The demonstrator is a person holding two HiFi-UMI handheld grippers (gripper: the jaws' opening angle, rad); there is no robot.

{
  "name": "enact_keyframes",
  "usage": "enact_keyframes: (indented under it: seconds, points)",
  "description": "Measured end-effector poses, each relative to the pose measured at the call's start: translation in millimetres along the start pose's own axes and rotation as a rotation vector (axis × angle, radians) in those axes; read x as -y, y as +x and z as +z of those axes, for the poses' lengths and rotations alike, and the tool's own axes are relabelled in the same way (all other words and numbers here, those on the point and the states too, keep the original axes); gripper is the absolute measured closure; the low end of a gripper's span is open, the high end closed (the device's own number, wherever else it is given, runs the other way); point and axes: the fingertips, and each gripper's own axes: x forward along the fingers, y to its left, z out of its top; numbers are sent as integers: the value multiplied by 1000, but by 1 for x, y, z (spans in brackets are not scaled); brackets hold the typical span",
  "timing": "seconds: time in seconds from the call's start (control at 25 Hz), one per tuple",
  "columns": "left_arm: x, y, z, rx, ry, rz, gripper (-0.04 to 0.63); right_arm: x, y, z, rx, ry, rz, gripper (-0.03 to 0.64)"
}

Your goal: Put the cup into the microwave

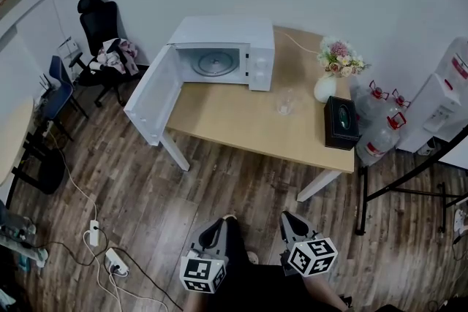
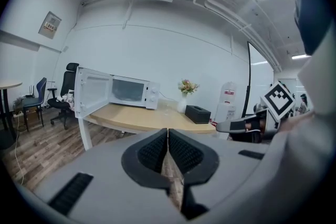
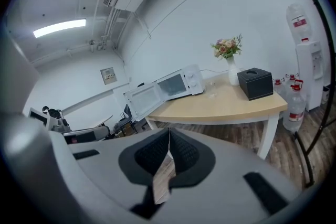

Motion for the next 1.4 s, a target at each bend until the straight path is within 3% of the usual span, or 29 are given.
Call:
enact_keyframes:
  seconds: [0.76, 1.4]
  points:
    - [-41, 66, 31, 9, -23, 13, 589, 13, 77, 40, -26, -23, 41, 621]
    - [-102, 163, 80, -11, -12, -54, 589, 38, 170, 105, -9, 6, -30, 621]
